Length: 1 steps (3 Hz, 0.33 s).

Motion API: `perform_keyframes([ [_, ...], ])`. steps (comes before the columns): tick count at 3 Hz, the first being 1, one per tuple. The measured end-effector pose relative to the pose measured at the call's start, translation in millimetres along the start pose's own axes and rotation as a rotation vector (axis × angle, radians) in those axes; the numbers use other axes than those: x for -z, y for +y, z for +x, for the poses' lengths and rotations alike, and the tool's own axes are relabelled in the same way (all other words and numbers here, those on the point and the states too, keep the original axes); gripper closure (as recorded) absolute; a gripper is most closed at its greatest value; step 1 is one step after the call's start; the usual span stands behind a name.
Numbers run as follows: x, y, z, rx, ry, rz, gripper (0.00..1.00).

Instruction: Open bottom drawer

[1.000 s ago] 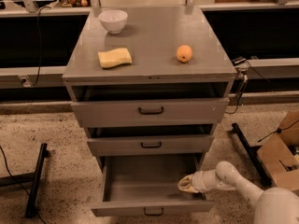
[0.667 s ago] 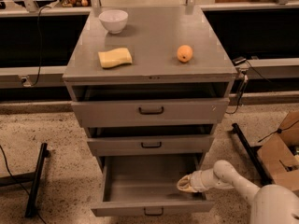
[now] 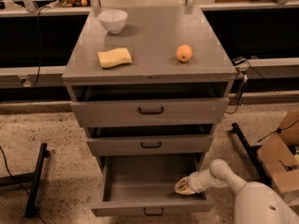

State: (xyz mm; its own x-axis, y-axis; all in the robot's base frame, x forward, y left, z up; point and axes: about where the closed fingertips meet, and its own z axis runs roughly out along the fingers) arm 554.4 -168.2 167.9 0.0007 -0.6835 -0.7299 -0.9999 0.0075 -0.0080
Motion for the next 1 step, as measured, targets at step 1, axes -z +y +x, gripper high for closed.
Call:
perform_keyframes([
  [1,5.7,-6.8,-18.1,-0.03,-0.041,-0.006,1.0],
])
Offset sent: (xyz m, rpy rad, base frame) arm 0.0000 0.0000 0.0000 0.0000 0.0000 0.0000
